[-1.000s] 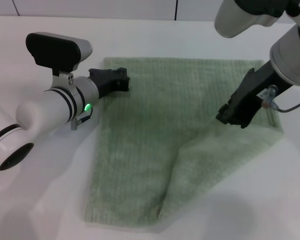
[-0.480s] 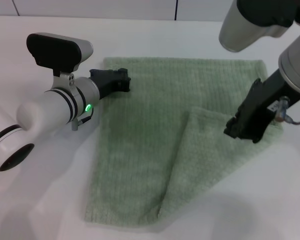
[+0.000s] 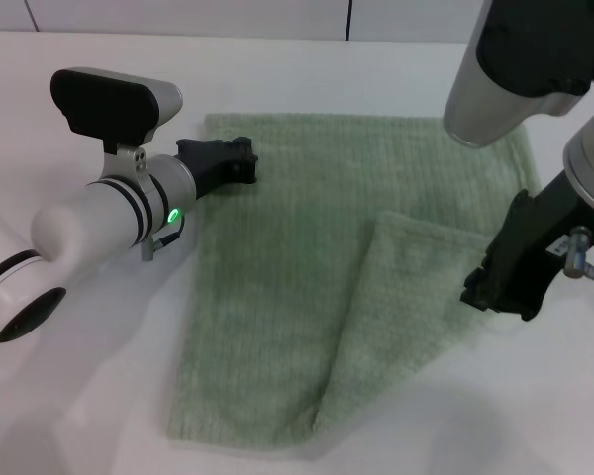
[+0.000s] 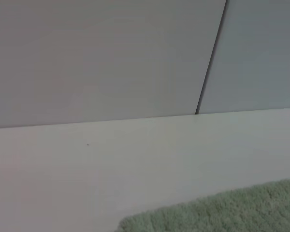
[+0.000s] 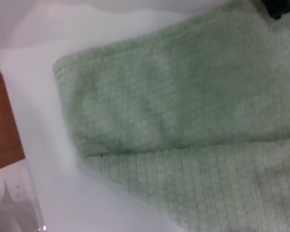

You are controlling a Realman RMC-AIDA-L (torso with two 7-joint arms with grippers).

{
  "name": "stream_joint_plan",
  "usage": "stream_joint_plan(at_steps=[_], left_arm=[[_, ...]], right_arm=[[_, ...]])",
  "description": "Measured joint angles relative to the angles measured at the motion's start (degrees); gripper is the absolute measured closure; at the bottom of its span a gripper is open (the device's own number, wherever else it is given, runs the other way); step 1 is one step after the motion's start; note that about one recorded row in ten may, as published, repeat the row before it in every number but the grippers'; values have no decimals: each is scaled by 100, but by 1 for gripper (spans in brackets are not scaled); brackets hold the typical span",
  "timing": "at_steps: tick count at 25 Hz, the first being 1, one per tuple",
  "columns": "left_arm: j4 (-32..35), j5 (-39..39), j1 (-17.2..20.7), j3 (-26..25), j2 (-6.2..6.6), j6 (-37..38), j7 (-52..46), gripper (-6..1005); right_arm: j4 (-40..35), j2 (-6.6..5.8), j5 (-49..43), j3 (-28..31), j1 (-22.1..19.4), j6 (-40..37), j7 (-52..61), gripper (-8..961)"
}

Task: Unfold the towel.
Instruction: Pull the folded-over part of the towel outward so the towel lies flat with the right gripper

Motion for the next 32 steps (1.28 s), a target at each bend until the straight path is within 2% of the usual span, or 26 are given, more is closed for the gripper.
stream_joint_plan(at_steps=[6, 10, 14, 15, 19, 22, 24, 27, 32], left_arm=[[-16, 0, 2, 0, 1, 1, 0, 1000], [-27, 0, 28, 0, 8, 1, 0, 1000], [-32, 0, 50, 0, 9, 1, 0, 1000], [-36, 0, 53, 0, 10, 1, 0, 1000], [-85, 0, 83, 5, 20, 1, 0, 1000], [-167, 0, 141, 9, 47, 1, 0, 1000], [-205, 0, 168, 9, 66, 1, 0, 1000], [-250, 0, 203, 9, 86, 1, 0, 1000], [-267, 0, 224, 9, 90, 1, 0, 1000]], right_arm=[[0, 0, -21, -114, -8, -103, 18, 878], [110, 0, -31, -119, -15, 127, 16, 877], [621, -4, -154, -113, -34, 994, -70, 875], [621, -4, -154, -113, -34, 994, -70, 875], [1429, -7, -183, -125, 115, 1613, -306, 873], [1583, -2, -176, -223, 105, 1915, -405, 768], [1742, 5, -187, -383, 75, 2408, -470, 698], [1895, 6, -191, -428, 80, 2667, -481, 492], [2329, 9, -196, -489, 174, 3288, -486, 386]])
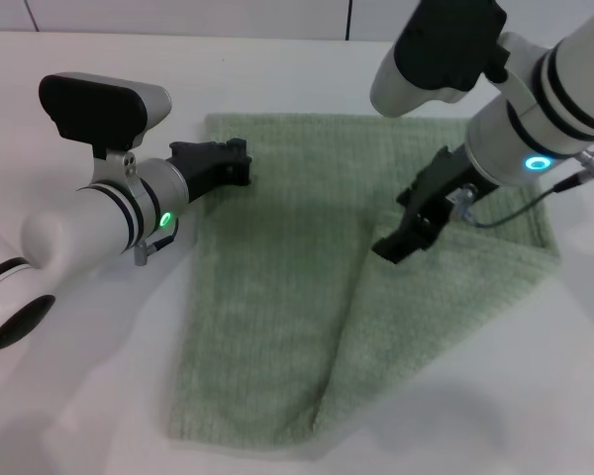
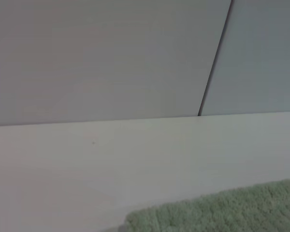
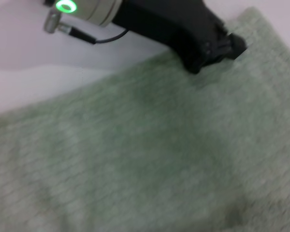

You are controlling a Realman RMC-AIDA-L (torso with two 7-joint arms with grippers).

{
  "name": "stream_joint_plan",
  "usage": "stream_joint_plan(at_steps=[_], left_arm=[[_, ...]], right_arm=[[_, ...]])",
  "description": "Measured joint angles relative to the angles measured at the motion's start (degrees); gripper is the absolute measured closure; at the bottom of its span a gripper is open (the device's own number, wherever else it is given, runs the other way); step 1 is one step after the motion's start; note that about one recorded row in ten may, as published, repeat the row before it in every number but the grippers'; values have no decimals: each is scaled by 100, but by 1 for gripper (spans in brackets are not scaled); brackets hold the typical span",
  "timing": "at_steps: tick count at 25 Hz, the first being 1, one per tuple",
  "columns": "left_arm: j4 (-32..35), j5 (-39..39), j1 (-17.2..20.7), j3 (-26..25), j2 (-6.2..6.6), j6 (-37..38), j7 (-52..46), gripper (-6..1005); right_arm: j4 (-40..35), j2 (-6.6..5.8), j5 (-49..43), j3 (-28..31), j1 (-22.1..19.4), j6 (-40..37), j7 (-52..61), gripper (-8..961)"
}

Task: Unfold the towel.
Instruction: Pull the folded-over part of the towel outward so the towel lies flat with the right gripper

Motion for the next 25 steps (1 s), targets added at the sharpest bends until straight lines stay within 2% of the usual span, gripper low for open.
stream_joint_plan(at_steps=[2, 6, 12, 25], left_arm=[[-1, 0, 11, 0, 0, 0, 0, 1000], [-35, 0, 12, 0, 13, 0, 0, 1000], [-52, 0, 39, 0, 23, 0, 0, 1000], [-55, 0, 47, 0, 32, 0, 0, 999]], right_arm=[[221, 0, -8, -45, 33, 370, 5, 343], [448, 0, -10, -62, 96, 616, 35, 258], [943, 0, 12, -63, 268, 964, 110, 213], [1508, 15, 99, -89, 399, 1278, 115, 213]])
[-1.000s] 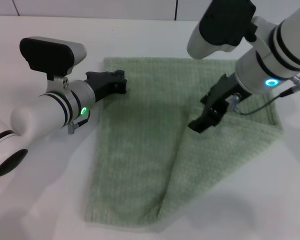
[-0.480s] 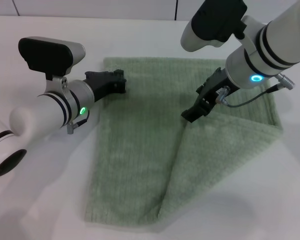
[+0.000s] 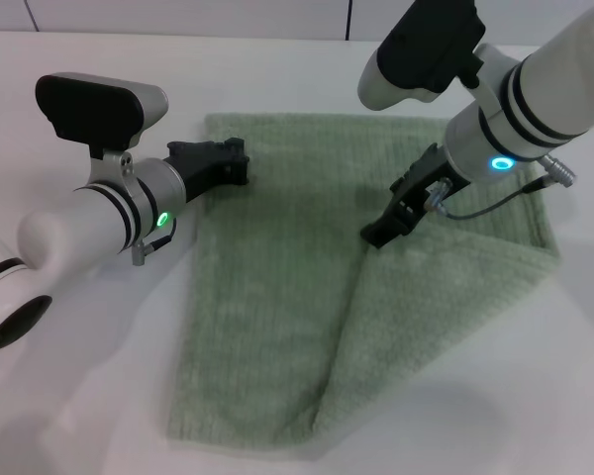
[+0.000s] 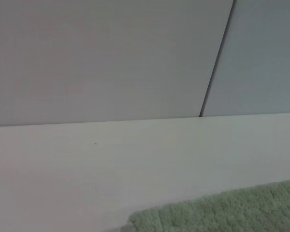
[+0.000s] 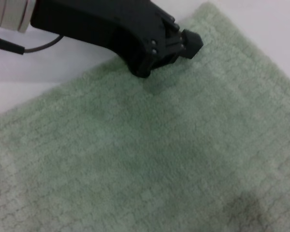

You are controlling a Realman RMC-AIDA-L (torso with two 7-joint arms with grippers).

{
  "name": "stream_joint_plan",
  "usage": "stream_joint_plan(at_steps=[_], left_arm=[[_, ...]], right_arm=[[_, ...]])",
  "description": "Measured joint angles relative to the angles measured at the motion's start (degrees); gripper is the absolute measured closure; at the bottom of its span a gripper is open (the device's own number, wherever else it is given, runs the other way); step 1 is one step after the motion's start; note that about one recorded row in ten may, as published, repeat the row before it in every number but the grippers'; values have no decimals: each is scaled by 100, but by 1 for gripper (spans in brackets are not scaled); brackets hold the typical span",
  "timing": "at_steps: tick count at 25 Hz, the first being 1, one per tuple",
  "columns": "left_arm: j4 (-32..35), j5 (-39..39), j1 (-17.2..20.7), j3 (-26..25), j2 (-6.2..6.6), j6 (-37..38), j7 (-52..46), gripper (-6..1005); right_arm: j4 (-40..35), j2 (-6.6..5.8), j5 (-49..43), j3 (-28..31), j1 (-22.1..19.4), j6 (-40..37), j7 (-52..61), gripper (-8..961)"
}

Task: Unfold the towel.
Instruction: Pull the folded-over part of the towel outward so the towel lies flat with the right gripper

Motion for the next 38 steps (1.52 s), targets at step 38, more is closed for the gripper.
stream_joint_plan(at_steps=[38], left_arm=[[-82, 0, -51, 26, -54, -282, 214, 999]], right_arm=[[439, 2, 173, -150, 163, 46, 0, 213]])
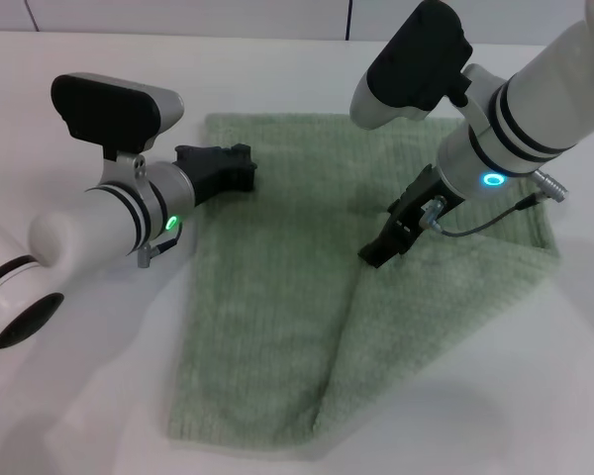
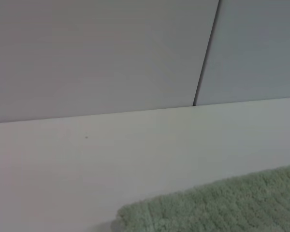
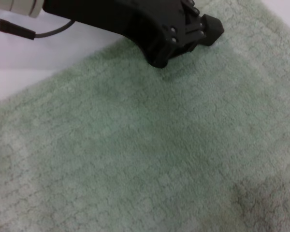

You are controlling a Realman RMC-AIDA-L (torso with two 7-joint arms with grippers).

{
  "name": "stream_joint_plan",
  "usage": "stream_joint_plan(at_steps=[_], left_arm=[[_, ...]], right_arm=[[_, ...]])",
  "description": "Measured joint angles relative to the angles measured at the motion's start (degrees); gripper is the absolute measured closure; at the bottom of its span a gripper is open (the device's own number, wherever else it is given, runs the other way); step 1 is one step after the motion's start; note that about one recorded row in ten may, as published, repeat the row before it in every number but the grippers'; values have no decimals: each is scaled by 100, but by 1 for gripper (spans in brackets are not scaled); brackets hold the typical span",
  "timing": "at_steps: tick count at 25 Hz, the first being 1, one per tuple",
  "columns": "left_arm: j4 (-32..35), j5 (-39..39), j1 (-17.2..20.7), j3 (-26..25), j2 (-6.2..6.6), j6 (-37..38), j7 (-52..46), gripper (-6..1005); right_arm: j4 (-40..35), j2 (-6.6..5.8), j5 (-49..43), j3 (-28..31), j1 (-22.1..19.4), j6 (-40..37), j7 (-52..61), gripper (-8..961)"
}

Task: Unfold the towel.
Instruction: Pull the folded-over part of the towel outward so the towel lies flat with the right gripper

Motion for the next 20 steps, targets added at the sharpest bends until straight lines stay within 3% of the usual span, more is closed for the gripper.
stream_joint_plan(at_steps=[14, 20], left_arm=[[-145, 0, 48, 0, 39, -68, 0, 999], [-145, 0, 51, 0, 39, -71, -1, 999]], right_arm=[[333, 0, 0, 58, 171, 31, 88, 333], [335, -6, 0, 59, 187, 7, 88, 617]])
